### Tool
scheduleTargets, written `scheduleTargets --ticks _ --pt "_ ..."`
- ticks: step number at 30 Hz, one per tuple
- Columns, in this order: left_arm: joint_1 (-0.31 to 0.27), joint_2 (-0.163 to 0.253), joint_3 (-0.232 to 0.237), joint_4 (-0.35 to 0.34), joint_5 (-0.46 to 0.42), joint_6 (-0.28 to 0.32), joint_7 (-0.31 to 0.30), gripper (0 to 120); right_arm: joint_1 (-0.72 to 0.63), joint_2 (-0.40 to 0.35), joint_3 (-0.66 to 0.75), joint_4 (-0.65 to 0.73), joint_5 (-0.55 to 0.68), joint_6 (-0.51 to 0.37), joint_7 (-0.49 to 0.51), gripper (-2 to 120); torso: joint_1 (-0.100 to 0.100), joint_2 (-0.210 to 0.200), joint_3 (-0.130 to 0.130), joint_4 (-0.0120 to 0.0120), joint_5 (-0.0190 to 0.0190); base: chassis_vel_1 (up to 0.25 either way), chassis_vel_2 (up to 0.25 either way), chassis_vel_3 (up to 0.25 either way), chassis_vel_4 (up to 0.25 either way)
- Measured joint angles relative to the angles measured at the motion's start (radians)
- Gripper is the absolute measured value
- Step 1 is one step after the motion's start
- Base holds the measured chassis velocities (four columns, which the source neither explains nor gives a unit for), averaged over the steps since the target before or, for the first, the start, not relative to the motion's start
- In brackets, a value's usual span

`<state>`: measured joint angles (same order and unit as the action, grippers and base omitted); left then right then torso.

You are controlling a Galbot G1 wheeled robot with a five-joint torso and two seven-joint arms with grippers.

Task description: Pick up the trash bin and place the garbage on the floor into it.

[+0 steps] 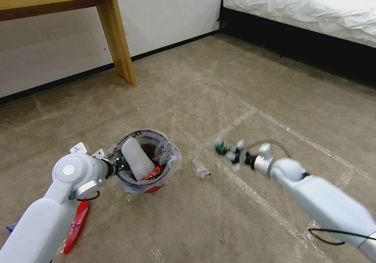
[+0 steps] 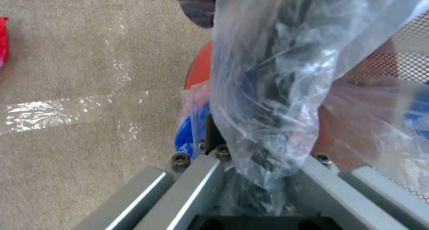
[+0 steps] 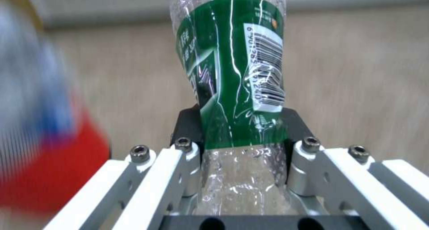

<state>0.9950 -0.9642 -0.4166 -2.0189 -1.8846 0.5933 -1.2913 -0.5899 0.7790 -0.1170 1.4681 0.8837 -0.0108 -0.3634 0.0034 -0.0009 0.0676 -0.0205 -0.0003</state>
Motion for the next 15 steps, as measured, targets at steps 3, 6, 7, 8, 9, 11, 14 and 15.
scheduleTargets --ticks 3,6,7,8,9,11,14,15 --pt "0.001 0.000 0.000 -0.003 -0.001 -0.002 -0.002 0 0.027 0.015 0.025 0.039 0.062 0.072 0.021 23 0.000 0.000 0.000 0.0000 -0.0001 0.000 0.000 0.000 0.000" --pt "0.003 0.001 -0.001 -0.012 -0.005 -0.006 -0.006 0 0.050 0.042 0.027 0.064 0.101 0.125 0.032 23 0.000 0.000 0.000 0.0003 0.0002 0.000 0.000 0.000 0.000" --pt "0.003 0.002 -0.002 -0.015 -0.006 -0.007 -0.008 0 0.058 0.053 0.026 0.073 0.115 0.142 0.033 23 0.000 0.000 0.000 0.0002 0.0000 0.000 0.000 0.000 0.000" --pt "0.004 0.003 -0.003 -0.017 -0.007 -0.007 -0.009 0 0.064 0.064 0.022 0.079 0.123 0.156 0.032 23 0.000 0.000 0.000 0.0001 0.0000 0.000 0.000 0.000 0.000" --pt "0.004 0.003 -0.003 -0.017 -0.007 -0.007 -0.009 0 0.064 0.064 0.022 0.079 0.123 0.156 0.032 23 0.000 0.000 0.000 0.0001 0.0000 0.000 0.000 0.000 0.000" --pt "0.008 0.004 -0.005 -0.023 -0.008 -0.009 -0.010 0 0.077 0.088 0.007 0.092 0.143 0.183 0.000 23 0.000 0.000 0.000 0.0002 0.0002 0.000 0.000 0.000 0.000" --pt "0.010 0.003 -0.006 -0.026 -0.011 -0.011 -0.010 0 0.087 0.112 -0.013 0.110 0.163 0.197 -0.048 23 0.000 0.000 0.000 0.0002 0.0001 0.000 0.000 0.000 0.000" --pt "0.010 0.003 -0.006 -0.026 -0.011 -0.011 -0.010 0 0.087 0.112 -0.013 0.110 0.163 0.197 -0.048 23 0.000 0.000 0.000 0.0002 0.0001 0.000 0.000 0.000 0.000"
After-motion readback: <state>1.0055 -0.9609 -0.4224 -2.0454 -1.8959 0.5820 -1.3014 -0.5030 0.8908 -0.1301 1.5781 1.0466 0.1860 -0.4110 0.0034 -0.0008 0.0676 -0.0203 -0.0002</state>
